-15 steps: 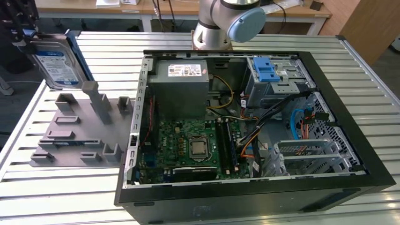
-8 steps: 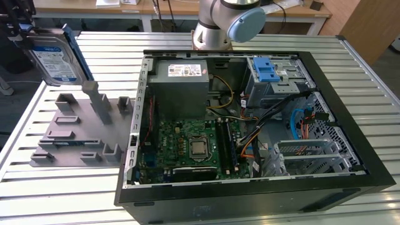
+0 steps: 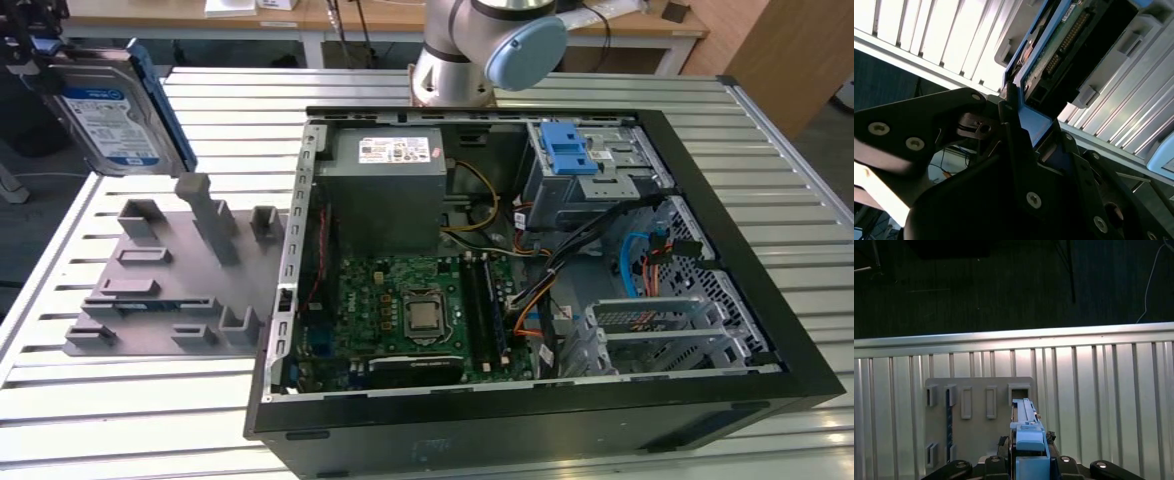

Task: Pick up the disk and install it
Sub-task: 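Pick up the disk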

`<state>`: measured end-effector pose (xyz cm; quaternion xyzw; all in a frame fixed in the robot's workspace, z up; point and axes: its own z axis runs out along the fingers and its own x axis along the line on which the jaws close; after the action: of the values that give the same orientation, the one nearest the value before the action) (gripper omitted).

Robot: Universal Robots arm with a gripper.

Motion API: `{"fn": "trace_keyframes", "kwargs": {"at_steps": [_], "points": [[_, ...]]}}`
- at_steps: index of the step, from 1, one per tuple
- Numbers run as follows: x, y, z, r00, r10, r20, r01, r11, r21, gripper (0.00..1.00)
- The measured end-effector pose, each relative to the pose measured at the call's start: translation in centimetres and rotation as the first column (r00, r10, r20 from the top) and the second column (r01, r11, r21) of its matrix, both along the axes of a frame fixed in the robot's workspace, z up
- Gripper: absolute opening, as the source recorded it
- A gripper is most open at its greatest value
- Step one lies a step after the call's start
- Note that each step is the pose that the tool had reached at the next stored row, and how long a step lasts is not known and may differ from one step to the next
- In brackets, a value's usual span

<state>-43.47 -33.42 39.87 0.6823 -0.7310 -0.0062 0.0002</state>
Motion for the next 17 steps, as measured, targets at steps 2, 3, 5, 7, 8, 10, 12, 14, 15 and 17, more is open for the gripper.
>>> {"fn": "trace_keyframes", "kwargs": {"at_steps": [2,3,5,7,8,10,12,14,15,17], "points": [[0.0,0.00,0.31,1.0000,0.000,0.0000,0.000,1.0000,0.0000,0.36],[0.0,0.00,0.46,1.0000,0.000,0.0001,0.000,1.0000,0.0000,0.36],[0.0,0.00,0.80,1.0000,0.000,0.0001,0.000,1.0000,0.0000,0.36],[0.0,0.00,1.14,1.0000,0.000,0.0002,0.000,1.0000,0.0000,0.36],[0.0,0.00,1.32,1.0000,0.000,0.0003,0.000,1.0000,0.0000,0.36],[0.0,0.00,1.67,1.0000,0.000,0.0006,0.000,1.0000,0.0000,0.36],[0.0,0.00,2.00,1.0000,0.000,0.0007,0.000,1.0000,0.0000,0.36],[0.0,0.00,2.34,1.0000,0.000,0.0009,0.000,1.0000,0.0000,0.36],[0.0,0.00,2.52,1.0000,0.000,0.0010,0.000,1.0000,0.0000,0.36],[0.0,0.00,2.87,1.0000,0.000,0.0012,0.000,1.0000,0.0000,0.36]]}}
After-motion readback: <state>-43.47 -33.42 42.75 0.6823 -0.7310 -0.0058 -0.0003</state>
